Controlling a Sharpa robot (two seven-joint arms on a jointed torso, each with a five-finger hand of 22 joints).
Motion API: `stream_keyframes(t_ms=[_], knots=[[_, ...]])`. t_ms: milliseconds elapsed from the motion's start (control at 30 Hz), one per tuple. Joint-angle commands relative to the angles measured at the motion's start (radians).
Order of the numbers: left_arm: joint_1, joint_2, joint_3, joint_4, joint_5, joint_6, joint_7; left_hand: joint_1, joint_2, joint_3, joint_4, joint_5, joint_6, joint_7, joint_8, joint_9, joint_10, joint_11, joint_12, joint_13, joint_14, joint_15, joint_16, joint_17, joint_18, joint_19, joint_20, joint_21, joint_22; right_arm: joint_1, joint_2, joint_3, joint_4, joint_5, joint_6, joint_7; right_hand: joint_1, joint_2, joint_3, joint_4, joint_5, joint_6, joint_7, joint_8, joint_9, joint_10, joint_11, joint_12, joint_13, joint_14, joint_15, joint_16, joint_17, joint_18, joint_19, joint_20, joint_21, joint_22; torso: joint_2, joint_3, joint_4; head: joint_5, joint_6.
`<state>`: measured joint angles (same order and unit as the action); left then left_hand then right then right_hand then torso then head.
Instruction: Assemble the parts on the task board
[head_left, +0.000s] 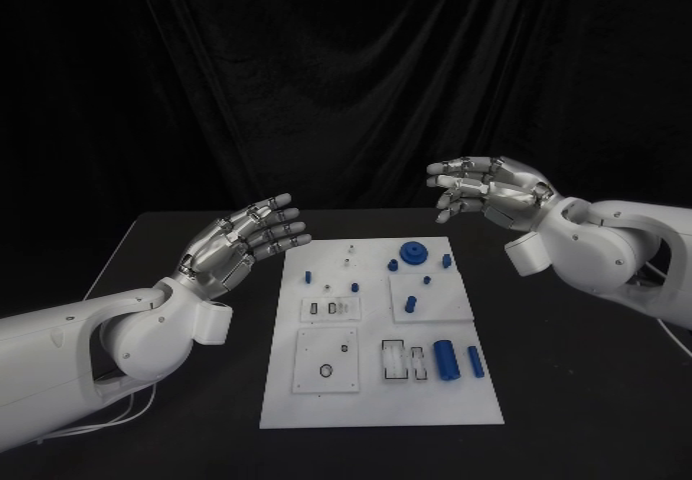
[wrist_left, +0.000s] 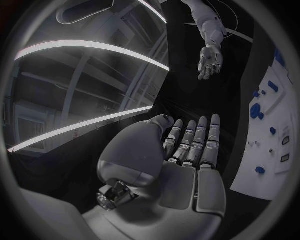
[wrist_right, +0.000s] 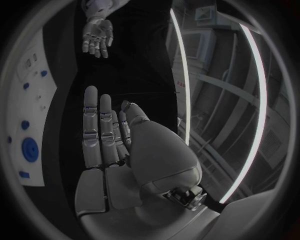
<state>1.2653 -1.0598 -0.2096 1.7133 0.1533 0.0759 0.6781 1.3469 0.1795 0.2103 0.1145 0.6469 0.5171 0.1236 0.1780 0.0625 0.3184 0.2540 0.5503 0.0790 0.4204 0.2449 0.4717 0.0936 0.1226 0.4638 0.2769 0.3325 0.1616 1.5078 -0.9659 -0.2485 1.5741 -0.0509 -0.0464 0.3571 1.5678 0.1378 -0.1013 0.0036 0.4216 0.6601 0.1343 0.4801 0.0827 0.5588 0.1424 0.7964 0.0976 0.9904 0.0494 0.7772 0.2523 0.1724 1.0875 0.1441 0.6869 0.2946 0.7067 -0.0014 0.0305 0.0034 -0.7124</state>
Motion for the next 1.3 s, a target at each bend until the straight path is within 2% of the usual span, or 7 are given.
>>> stream_keyframes(t_ms=[33, 133, 267, 400, 533, 900, 1300], knots=[[0.01, -0.012, 0.001, 0.014, -0.007, 0.019, 0.201, -0.011, -0.004, 0.005, 0.0, 0.006, 0.007, 0.002, 0.007, 0.001, 0.006, 0.0, 0.005, -0.001, 0.008, -0.002, 0.004, 0.001, -0.012, 0.006, 0.002, 0.004, 0.001, 0.019, 0.009, 0.001, 0.001, -0.47, -0.122, -0.169, 0.001, -0.018, 0.007, 0.023, -0.037, 0.028, 0.003, -0.024, -0.009, 0.046, -0.012, -0.025, -0.02, 0.073, -0.014, 0.056, 0.029, 0.011, 0.045, -0.011, 0.078, 0.045, 0.029, -0.0031, 0.0003, -0.004, -0.022], [0.018, -0.024, 0.002, 0.025, -0.005, 0.011, 0.204, -0.017, -0.006, 0.016, 0.0, 0.023, 0.014, 0.003, 0.009, 0.001, 0.013, 0.003, 0.005, -0.002, 0.006, 0.0, 0.008, 0.0, -0.015, 0.006, 0.001, 0.009, 0.004, 0.03, 0.016, 0.001, 0.011, -0.731, -0.155, -0.244, 0.005, -0.044, 0.029, 0.048, -0.09, 0.063, -0.002, -0.065, -0.012, 0.088, -0.025, -0.065, -0.034, 0.165, -0.027, 0.161, 0.085, 0.008, 0.119, -0.022, 0.191, 0.124, 0.045, -0.0064, 0.0021, -0.005, -0.029], [0.023, -0.031, 0.002, 0.032, -0.003, 0.006, 0.204, -0.048, -0.016, 0.004, 0.028, 0.054, 0.024, 0.004, 0.012, 0.002, 0.02, 0.006, 0.005, -0.002, 0.004, 0.003, 0.013, -0.002, -0.02, 0.005, 0.0, 0.014, 0.006, 0.035, 0.027, 0.001, 0.026, -0.956, -0.172, -0.325, 0.011, -0.092, 0.103, 0.096, -0.107, 0.123, -0.005, -0.131, -0.009, 0.153, -0.033, -0.141, -0.034, 0.242, -0.032, 0.227, 0.125, -0.031, 0.223, -0.029, 0.426, 0.435, 0.055, -0.0096, 0.0058, -0.003, -0.036], [0.027, -0.035, 0.002, 0.036, -0.002, 0.006, 0.201, -0.051, -0.017, 0.005, 0.032, 0.059, 0.029, 0.006, 0.014, 0.002, 0.023, 0.009, 0.006, -0.002, -0.001, 0.006, 0.012, -0.003, -0.023, 0.001, 0.0, 0.013, 0.006, 0.038, 0.042, 0.001, 0.046, -1.232, -0.178, -0.429, -0.003, -0.148, 0.171, 0.141, -0.137, 0.147, -0.02, -0.205, -0.007, 0.206, -0.036, -0.219, -0.034, 0.335, -0.034, 0.3, 0.254, -0.06, 0.286, -0.03, 0.572, 0.651, 0.083, -0.0244, 0.0173, -0.02, -0.024], [0.028, -0.037, 0.001, 0.034, 0.0, 0.006, 0.201, -0.062, -0.009, 0.005, 0.052, 0.051, 0.03, 0.008, 0.014, 0.002, 0.026, 0.014, 0.006, -0.003, -0.008, 0.01, 0.013, -0.006, -0.027, -0.011, 0.001, 0.009, 0.003, 0.039, 0.059, 0.001, 0.054, -1.401, -0.178, -0.496, -0.012, -0.173, 0.202, 0.157, -0.15, 0.162, -0.027, -0.232, -0.003, 0.222, -0.038, -0.263, -0.034, 0.365, -0.038, 0.324, 0.308, -0.068, 0.299, -0.033, 0.611, 0.71, 0.1, -0.035, 0.0276, -0.039, -0.014], [0.028, -0.04, 0.001, 0.027, 0.005, 0.009, 0.2, -0.065, -0.006, 0.006, 0.066, 0.048, 0.035, 0.008, 0.015, 0.002, 0.028, 0.017, 0.006, -0.003, -0.014, 0.013, 0.015, -0.009, -0.03, -0.023, 0.001, 0.004, 0.0, 0.037, 0.099, 0.001, 0.044, -1.63, -0.189, -0.573, -0.022, -0.209, 0.26, 0.161, -0.158, 0.163, -0.041, -0.282, 0.002, 0.259, -0.039, -0.32, -0.033, 0.415, -0.04, 0.393, 0.448, -0.085, 0.329, -0.033, 0.677, 0.821, 0.127, -0.0471, 0.0493, -0.071, -0.011], [0.028, -0.04, 0.0, 0.022, 0.006, 0.012, 0.197, -0.062, -0.006, 0.009, 0.066, 0.057, 0.034, 0.009, 0.014, 0.002, 0.029, 0.018, 0.006, -0.003, -0.015, 0.014, 0.016, -0.009, -0.031, -0.025, 0.002, 0.003, 0.0, 0.023, 0.126, 0.001, 0.029, -1.683, -0.16, -0.581, -0.051, -0.224, 0.271, 0.163, -0.189, 0.157, -0.051, -0.311, 0.003, 0.25, -0.038, -0.356, -0.031, 0.413, -0.044, 0.391, 0.454, -0.085, 0.323, -0.036, 0.683, 0.829, 0.144, -0.0615, 0.0575, -0.086, -0.012]])
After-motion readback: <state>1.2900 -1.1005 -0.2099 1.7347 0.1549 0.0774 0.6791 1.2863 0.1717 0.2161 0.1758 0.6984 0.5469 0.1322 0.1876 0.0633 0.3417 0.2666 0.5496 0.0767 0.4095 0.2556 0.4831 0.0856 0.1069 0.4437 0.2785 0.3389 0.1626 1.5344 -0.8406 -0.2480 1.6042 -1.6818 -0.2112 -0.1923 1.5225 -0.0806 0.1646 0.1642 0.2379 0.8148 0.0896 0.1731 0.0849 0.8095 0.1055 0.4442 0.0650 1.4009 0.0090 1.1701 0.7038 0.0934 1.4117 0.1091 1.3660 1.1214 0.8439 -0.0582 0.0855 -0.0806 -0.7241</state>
